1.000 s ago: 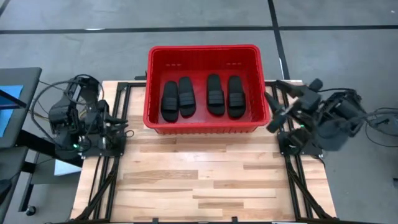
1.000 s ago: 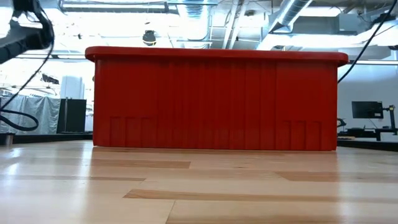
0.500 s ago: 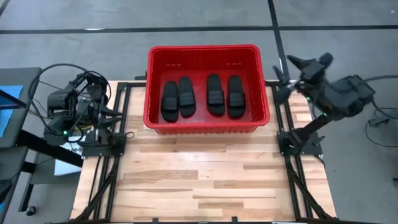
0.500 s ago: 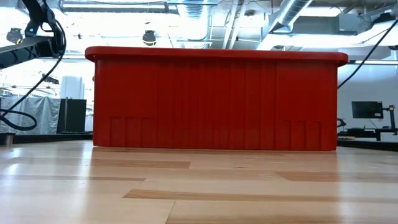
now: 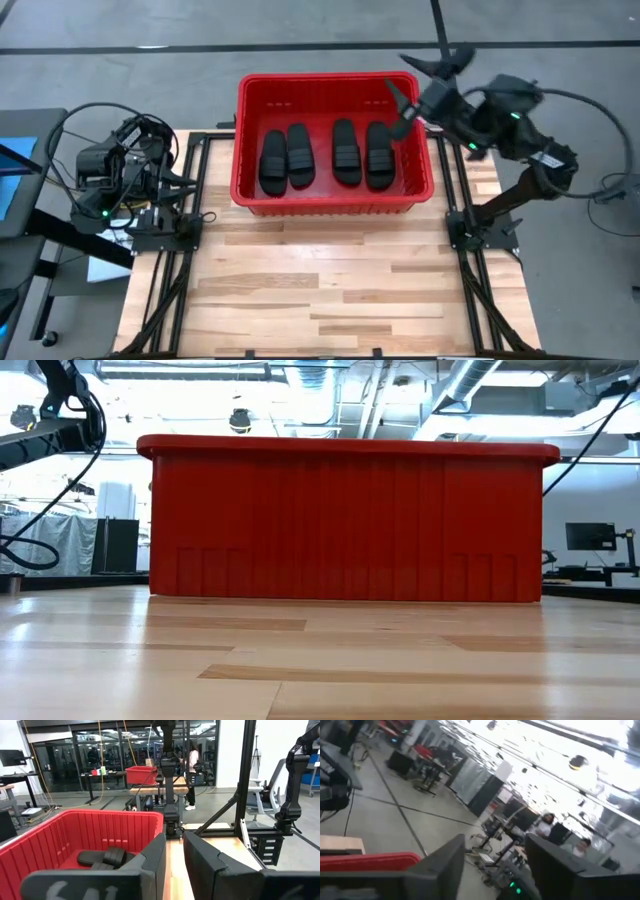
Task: Pick and place slides into bin
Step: Put the black slide into the red bin
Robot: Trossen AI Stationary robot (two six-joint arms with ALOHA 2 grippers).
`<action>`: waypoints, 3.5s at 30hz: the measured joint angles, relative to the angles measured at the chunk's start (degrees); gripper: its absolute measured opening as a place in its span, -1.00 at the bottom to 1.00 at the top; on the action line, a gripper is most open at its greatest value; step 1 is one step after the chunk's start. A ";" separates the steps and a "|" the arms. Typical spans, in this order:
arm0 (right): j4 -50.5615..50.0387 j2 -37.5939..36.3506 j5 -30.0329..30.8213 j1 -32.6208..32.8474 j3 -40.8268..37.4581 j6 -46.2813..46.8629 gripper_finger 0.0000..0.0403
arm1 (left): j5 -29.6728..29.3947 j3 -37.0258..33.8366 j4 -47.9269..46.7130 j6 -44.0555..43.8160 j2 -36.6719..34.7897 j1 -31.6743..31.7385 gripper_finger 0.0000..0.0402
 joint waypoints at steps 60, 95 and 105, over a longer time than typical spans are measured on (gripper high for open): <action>-46.97 54.91 -61.01 -39.41 20.94 20.59 -1.00 | 0.04 0.00 0.22 -4.12 0.02 0.15 -0.71; -52.69 60.76 -53.78 -37.50 19.91 18.71 -1.00 | 0.31 0.00 0.23 -5.14 0.02 0.17 -0.71; -54.03 60.76 -49.25 -37.59 19.93 20.75 -1.00 | 0.31 0.00 0.46 -5.16 0.02 0.17 -0.71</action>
